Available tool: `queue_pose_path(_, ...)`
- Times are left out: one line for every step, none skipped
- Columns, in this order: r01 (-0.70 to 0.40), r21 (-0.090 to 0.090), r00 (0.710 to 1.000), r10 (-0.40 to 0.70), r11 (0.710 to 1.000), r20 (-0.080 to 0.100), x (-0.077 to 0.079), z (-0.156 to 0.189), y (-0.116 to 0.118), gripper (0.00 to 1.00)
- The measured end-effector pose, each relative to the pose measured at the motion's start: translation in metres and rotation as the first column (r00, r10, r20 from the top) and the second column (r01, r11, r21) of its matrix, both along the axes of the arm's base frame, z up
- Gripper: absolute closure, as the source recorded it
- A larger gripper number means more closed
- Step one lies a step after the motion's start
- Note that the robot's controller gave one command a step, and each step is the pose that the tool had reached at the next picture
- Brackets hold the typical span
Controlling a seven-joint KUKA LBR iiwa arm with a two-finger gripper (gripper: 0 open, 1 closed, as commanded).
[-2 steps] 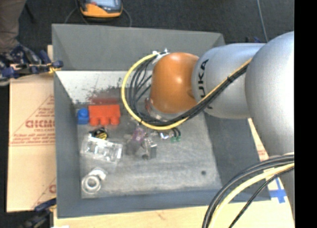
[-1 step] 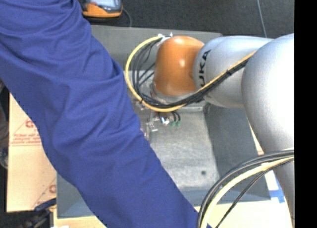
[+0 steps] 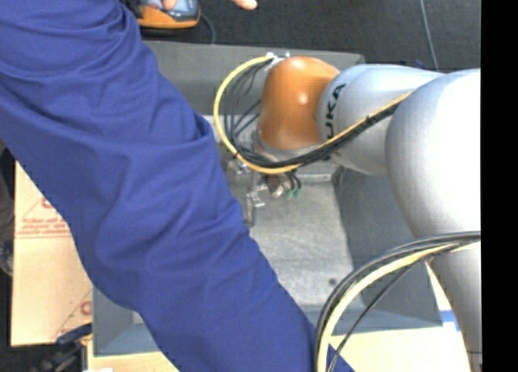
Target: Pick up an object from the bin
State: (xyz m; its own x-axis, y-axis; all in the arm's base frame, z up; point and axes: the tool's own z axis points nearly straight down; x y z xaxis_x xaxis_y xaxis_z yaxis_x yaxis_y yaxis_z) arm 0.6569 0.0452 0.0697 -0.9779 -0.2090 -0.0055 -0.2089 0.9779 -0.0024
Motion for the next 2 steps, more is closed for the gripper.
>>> queue_pose_path(0.003, 0.002, 1.000, -0.003, 1.000, -0.002, 0.0011, 0.0013, -0.0005, 0.00)
queue_pose_path(0.005, 0.003, 1.000, -0.005, 1.000, -0.001, 0.0017, 0.0018, -0.0005, 1.00)
